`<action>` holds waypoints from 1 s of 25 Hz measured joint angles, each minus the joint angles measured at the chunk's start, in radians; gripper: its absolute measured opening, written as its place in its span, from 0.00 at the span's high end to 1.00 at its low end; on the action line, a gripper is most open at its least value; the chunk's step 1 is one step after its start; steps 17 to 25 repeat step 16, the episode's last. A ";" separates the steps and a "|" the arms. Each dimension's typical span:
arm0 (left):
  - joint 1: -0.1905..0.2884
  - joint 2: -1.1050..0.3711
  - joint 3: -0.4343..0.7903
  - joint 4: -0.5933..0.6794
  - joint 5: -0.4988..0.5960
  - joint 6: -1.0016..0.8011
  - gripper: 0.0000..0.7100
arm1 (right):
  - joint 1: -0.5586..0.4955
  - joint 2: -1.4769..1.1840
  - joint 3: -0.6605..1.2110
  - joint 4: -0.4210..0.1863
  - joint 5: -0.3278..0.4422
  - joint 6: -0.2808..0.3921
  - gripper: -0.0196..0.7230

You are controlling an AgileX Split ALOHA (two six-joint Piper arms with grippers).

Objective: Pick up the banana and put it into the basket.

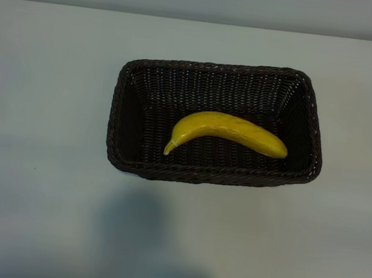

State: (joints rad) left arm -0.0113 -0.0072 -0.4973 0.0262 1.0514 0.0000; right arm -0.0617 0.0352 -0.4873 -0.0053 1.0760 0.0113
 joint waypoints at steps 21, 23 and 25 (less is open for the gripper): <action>0.000 0.000 0.000 0.000 0.000 0.000 0.15 | 0.002 -0.042 0.001 -0.015 0.001 0.010 0.29; 0.000 0.000 0.000 0.000 0.000 0.000 0.15 | 0.002 -0.042 0.001 -0.015 0.001 0.010 0.29; 0.000 0.000 0.000 0.000 0.000 0.000 0.15 | 0.002 -0.042 0.001 -0.015 0.001 0.010 0.29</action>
